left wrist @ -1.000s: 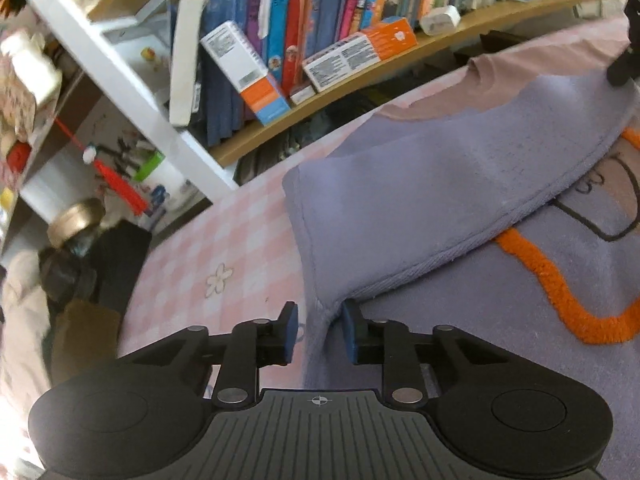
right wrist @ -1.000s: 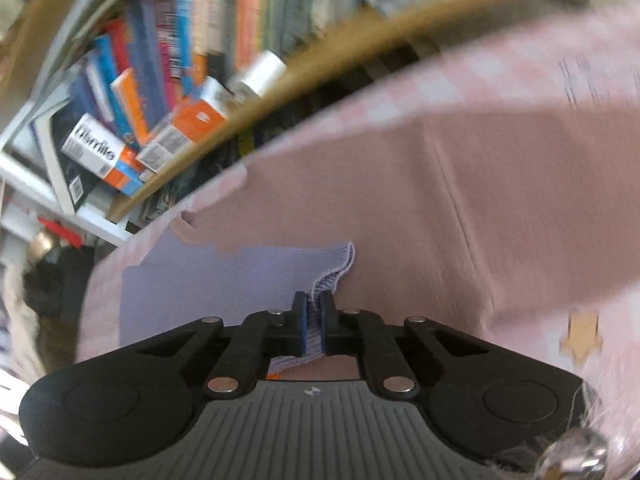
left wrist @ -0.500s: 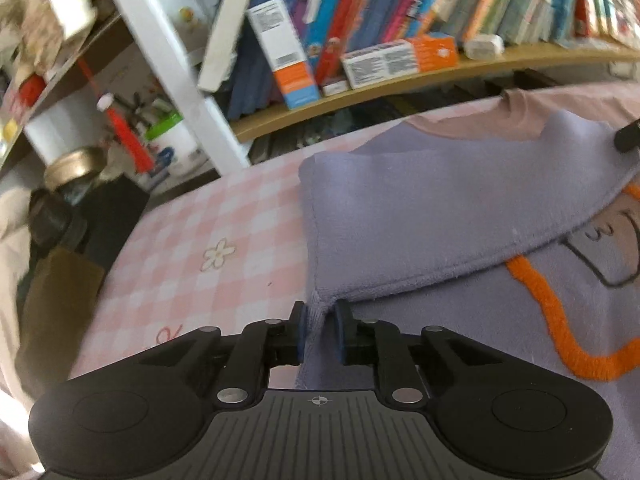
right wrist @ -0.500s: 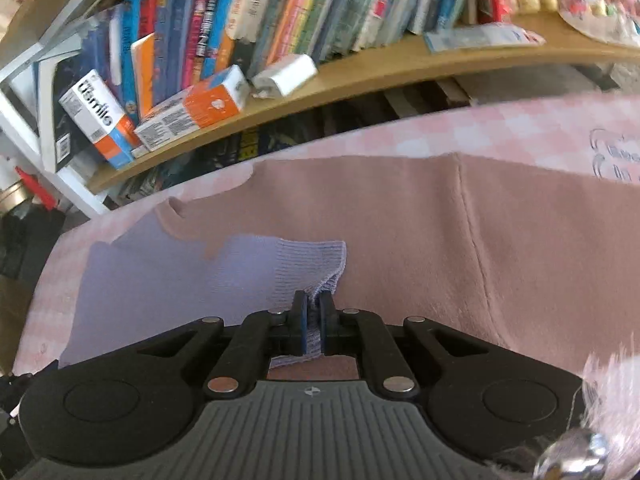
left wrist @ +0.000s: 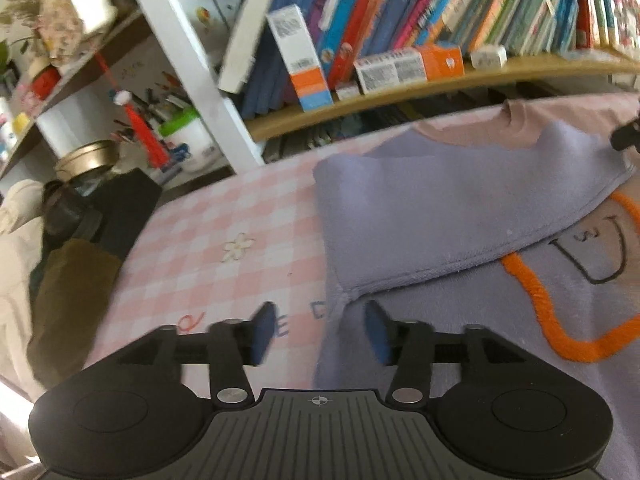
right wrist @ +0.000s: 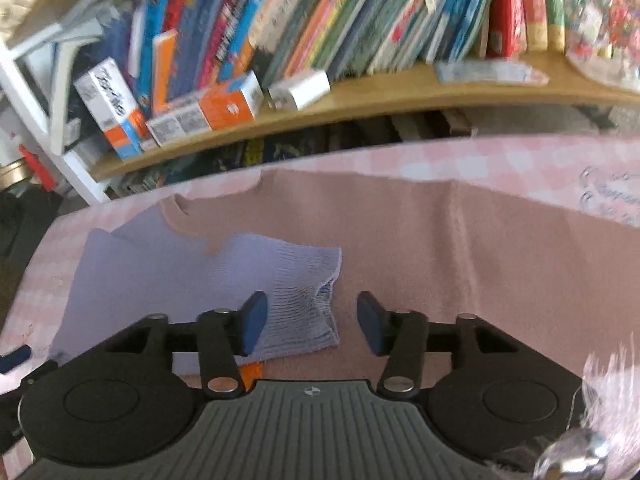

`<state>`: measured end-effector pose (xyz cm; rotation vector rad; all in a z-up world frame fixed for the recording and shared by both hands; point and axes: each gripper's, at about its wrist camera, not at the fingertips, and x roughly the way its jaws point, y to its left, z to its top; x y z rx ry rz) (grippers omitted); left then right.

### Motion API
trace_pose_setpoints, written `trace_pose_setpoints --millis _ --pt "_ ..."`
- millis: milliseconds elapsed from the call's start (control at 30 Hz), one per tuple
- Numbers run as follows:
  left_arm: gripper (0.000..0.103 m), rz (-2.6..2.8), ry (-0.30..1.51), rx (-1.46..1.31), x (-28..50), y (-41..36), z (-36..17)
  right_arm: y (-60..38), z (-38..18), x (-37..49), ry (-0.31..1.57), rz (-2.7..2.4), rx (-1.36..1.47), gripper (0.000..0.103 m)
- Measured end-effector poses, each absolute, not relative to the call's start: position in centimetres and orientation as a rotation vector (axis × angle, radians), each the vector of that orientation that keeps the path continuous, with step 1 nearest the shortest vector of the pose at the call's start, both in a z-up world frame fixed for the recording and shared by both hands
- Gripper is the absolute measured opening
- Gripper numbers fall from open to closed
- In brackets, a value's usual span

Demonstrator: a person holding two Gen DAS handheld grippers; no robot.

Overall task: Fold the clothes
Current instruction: 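Grasp the lavender side edge of the sweater with the left gripper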

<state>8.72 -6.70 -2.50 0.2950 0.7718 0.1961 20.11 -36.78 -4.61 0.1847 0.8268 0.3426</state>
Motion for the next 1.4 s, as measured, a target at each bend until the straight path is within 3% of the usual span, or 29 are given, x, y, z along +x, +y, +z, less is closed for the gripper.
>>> trace_pose_setpoints --millis 267,800,933,1167,1267,1300,1367,1400 --pt "0.071 0.255 0.788 0.148 3.4 -5.4 -0.8 -40.9 -3.2 12.3 0.834 0.339 0.187 0.061" --pt "0.072 0.331 0.87 -0.153 -3.0 -5.3 -2.5 -44.1 -5.3 3.0 0.995 0.43 0.219 0.063" --pt "0.072 0.334 0.879 -0.175 -3.6 -5.4 -3.1 -44.5 -5.3 2.4 0.997 0.445 0.215 0.06" --pt "0.071 0.295 0.877 -0.215 -3.3 -5.3 -3.8 -44.6 -5.4 2.0 1.013 0.435 0.211 0.045" --pt "0.064 0.277 0.87 -0.211 -3.0 -5.4 -3.8 -44.5 -5.4 1.5 1.009 0.42 0.203 0.027" --pt "0.049 0.264 0.867 -0.211 -2.9 -5.4 -3.7 -44.5 -5.5 1.4 1.008 0.414 0.202 0.024" --pt "0.03 0.237 0.867 -0.217 -2.6 -5.6 -3.6 -44.3 -5.5 1.0 1.003 0.411 0.194 0.019" --pt "0.014 0.226 0.868 -0.22 -2.5 -5.6 -3.5 -44.2 -5.5 0.9 0.998 0.408 0.191 0.016"
